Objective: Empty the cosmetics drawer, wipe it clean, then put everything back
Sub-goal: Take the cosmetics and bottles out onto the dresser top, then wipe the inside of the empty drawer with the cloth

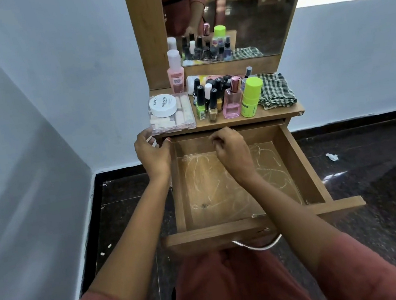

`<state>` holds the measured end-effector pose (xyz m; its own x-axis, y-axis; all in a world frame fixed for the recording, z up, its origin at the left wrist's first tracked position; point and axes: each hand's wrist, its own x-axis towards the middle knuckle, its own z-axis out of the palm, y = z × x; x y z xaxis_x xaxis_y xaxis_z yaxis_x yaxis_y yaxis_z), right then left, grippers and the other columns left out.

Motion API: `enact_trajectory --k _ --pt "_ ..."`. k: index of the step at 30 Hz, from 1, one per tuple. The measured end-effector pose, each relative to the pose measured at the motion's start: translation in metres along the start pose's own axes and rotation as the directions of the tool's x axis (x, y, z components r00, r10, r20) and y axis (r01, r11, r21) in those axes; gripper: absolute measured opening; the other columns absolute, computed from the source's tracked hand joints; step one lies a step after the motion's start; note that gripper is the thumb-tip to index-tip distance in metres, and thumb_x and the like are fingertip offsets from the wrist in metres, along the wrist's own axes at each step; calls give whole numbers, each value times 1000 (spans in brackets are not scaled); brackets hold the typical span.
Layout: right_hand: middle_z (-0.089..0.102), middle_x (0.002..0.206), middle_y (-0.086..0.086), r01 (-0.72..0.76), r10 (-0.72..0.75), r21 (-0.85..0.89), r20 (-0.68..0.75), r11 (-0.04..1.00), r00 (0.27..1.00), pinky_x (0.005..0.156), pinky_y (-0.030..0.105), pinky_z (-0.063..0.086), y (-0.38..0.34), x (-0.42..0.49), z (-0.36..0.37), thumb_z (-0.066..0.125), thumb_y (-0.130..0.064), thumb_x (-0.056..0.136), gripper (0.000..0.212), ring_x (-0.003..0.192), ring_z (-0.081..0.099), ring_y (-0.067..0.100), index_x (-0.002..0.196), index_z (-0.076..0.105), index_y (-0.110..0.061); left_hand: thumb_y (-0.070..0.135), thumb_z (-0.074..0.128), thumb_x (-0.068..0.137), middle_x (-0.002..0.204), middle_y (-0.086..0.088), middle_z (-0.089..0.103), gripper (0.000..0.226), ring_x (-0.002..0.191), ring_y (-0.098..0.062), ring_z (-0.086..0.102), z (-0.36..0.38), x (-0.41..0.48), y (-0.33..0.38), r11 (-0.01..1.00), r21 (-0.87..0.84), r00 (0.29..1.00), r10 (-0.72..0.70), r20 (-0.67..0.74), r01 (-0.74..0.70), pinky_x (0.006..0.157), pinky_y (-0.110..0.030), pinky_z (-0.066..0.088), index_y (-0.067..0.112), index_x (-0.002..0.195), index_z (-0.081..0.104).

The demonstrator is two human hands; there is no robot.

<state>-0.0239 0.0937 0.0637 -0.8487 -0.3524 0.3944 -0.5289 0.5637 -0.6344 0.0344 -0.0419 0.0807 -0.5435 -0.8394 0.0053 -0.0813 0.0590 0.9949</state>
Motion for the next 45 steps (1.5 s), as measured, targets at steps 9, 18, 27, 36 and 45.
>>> enact_trajectory --k 9,18,27,36,45 --pt "68 91 15 -101 103 35 -76 994 992 80 39 52 32 -16 -42 52 6 81 18 88 63 26 88 68 0 -5 56 83 110 -3 47 34 97 -8 48 38 -37 -5 998 27 995 46 85 -49 76 -7 44 5 115 54" --pt "68 93 20 -301 314 94 -187 949 931 68 8 35 69 10 -81 60 -2 83 14 77 55 12 94 66 3 -2 49 88 107 -8 61 28 92 -8 53 103 -78 6 999 5 906 42 421 -49 68 -6 43 5 114 57" --pt "55 118 16 -490 528 196 -313 850 790 90 20 36 91 68 -98 60 -16 86 31 109 53 23 114 58 -3 2 50 89 124 -11 57 38 113 -19 54 152 -78 23 999 -10 843 -35 537 47 90 -19 41 5 128 49" --pt "56 120 23 -619 602 30 -274 785 750 98 36 38 103 104 -89 62 -30 85 47 117 47 34 110 57 8 -1 50 89 135 -11 50 46 125 -20 48 177 -76 22 995 -35 794 -56 605 97 102 -26 39 4 134 42" --pt "67 95 19 -665 639 -36 -245 746 729 66 29 38 101 104 -98 59 -21 77 21 93 63 34 82 64 -1 -3 47 90 141 -11 43 48 128 -22 44 188 -83 21 968 -116 803 -114 585 222 97 -22 37 3 137 36"
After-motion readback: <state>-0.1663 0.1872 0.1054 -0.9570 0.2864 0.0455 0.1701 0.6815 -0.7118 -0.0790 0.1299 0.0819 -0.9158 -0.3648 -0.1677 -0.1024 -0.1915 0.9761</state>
